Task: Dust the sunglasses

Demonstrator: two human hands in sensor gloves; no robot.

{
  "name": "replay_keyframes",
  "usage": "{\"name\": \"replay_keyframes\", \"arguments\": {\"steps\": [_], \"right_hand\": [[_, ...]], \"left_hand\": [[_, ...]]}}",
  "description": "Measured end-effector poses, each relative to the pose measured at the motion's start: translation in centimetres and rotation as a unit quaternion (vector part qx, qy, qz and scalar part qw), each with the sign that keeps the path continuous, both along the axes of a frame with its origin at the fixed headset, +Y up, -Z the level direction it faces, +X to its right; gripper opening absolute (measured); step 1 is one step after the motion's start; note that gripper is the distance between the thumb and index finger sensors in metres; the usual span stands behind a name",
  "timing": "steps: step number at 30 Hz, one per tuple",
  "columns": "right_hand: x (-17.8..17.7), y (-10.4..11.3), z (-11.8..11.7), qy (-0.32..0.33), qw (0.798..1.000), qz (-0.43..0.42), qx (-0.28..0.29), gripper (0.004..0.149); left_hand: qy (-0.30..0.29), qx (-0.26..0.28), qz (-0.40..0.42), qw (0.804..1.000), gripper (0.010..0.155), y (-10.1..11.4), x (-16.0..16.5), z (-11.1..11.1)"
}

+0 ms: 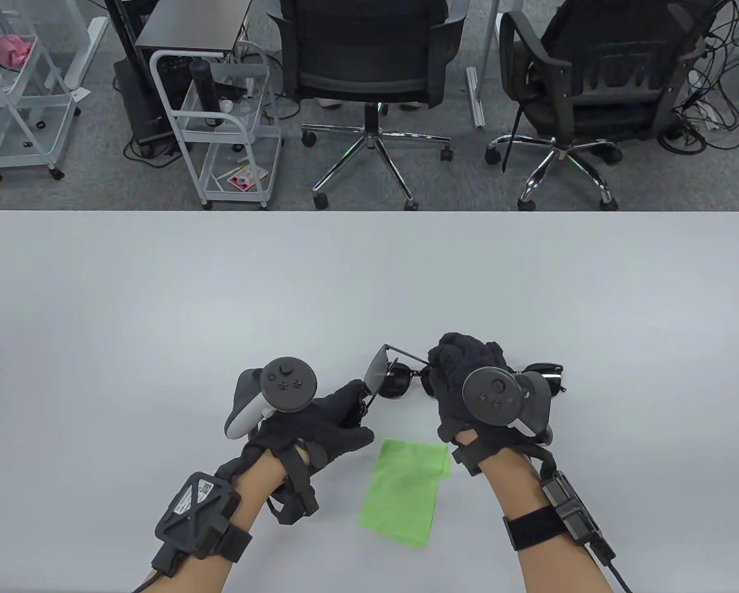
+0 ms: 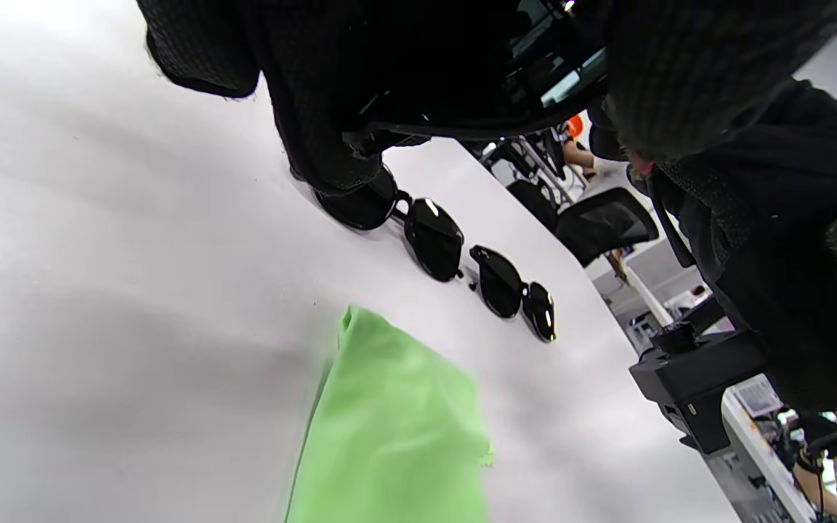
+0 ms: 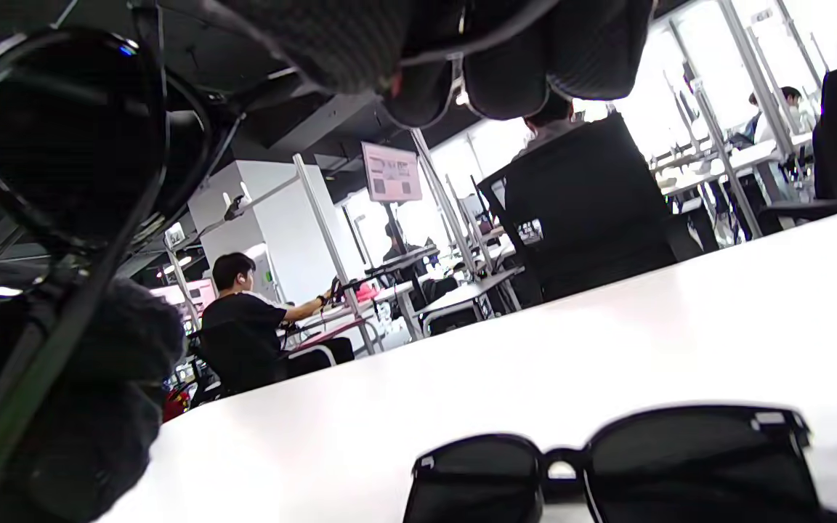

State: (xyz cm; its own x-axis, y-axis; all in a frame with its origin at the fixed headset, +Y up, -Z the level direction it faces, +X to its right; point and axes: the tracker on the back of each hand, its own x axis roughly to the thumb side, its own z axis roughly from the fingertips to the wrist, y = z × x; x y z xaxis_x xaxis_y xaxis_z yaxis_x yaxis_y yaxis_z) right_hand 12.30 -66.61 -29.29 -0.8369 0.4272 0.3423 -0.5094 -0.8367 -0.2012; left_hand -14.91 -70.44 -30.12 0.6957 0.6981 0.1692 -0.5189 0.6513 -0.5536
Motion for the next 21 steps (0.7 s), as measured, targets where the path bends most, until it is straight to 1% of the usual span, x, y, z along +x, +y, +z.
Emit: {"name": "replay_keyframes", "arguments": {"steps": [2,3,4,5,7,9,11,13,15,17,18,19,20,21], "right_hand": [[-0.2,0.6,0.4,0.005,1.000,0.004,0.015,0.049],[-0.3,0.8,0.6,0.009,1.000,0.002,0.020,0.055],[-0.5,1.4,1.1,0.023,0.999,0.000,0.029,0.060],[-0.8,2.3,1.7,0.039,0.998,-0.005,0.050,0.063],[-1.5,3.7,2.9,0.056,0.994,-0.003,0.097,0.063],[-2.5,4.6,3.9,0.071,0.989,0.008,0.130,0.059],[-3.6,4.6,4.3,0.087,0.987,0.022,0.134,0.056],[-4.6,3.7,4.1,0.105,0.989,0.029,0.105,0.057],[-5.1,2.5,3.5,0.107,0.991,0.027,0.073,0.058],[-5.0,1.3,2.5,0.106,0.994,-0.016,0.019,0.060],[-4.7,0.5,2.0,0.110,0.991,-0.070,-0.021,0.061],[-4.5,0.0,1.6,0.116,0.985,-0.114,-0.053,0.062],[-4.3,-1.0,1.1,0.136,0.968,-0.185,-0.105,0.063],[-4.3,-1.5,0.9,0.148,0.953,-0.227,-0.134,0.064]], "left_hand": [[0.014,-0.007,0.007,1.000,0.088,0.0,-0.3,-0.1],[0.021,-0.009,0.012,1.000,0.089,0.0,-0.4,-0.1],[0.038,-0.014,0.021,0.999,0.089,-0.1,-0.7,-0.2],[0.057,-0.018,0.035,0.998,0.089,-0.2,-0.9,-0.3],[0.094,-0.022,0.071,0.993,0.090,-0.2,-1.5,-0.4],[0.119,-0.025,0.120,0.985,0.090,-0.1,-2.0,-0.4],[0.134,-0.024,0.164,0.977,0.090,0.1,-2.3,-0.4],[0.139,-0.024,0.196,0.970,0.090,0.2,-2.4,-0.3],[0.125,-0.032,0.219,0.967,0.091,0.1,-2.2,-0.3],[0.113,-0.043,0.236,0.964,0.092,0.1,-1.7,-0.1],[0.103,-0.051,0.240,0.964,0.094,0.0,-1.4,-0.1],[0.092,-0.057,0.242,0.964,0.094,0.0,-1.1,0.0],[0.070,-0.066,0.240,0.966,0.095,-0.1,-0.7,0.0],[0.056,-0.071,0.237,0.967,0.096,-0.2,-0.4,0.1]]}}
